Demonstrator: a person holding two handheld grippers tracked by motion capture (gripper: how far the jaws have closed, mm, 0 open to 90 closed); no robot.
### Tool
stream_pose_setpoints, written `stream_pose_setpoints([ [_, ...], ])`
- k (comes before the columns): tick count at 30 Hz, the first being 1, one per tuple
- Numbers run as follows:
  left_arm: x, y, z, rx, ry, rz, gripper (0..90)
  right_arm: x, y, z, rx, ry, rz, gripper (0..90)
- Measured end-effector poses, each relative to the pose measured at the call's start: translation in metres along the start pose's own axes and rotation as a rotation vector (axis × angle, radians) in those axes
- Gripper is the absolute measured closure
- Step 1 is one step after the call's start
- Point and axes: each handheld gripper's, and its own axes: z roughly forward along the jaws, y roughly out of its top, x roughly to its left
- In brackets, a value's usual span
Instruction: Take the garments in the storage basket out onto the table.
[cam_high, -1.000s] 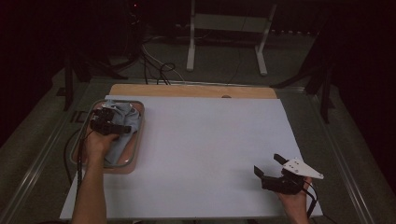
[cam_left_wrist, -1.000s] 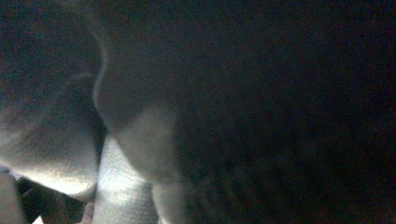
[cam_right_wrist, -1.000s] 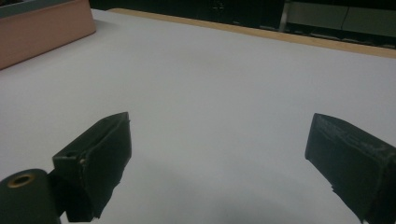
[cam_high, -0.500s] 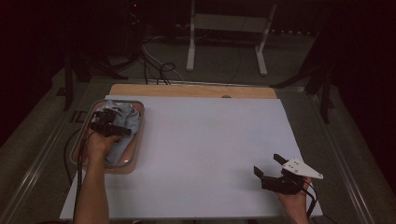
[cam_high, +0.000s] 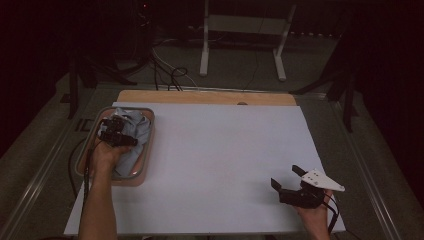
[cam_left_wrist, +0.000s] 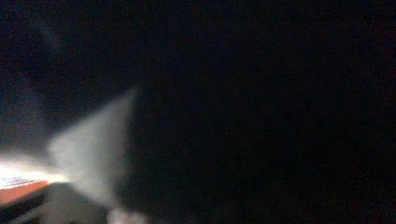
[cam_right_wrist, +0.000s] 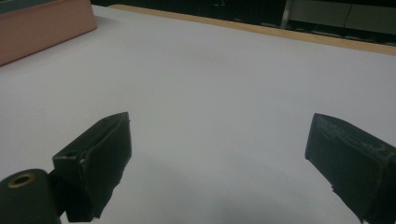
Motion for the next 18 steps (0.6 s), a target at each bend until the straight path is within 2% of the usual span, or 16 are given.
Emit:
stream_pose_setpoints([
  [3, 0.002, 0.0, -0.004, 0.0, -0.017, -0.009, 56.3, 0.0, 0.0, 0.0, 0.002, 0.0, 0.0, 7.1],
  [5, 0.002, 0.001, -0.006, 0.004, -0.013, -0.011, 62.9, 0.0, 0.0, 0.0, 0.003, 0.001, -0.001, 7.1],
  [10, 0.005, 0.002, -0.014, -0.003, -0.017, -0.015, 68.7, -0.002, -0.001, 0.0, 0.002, -0.006, 0.009, 7.1],
  [18, 0.002, -0.001, -0.028, -0.047, -0.008, 0.014, 69.5, -0.003, -0.001, -0.001, 0.002, -0.007, 0.015, 7.1],
])
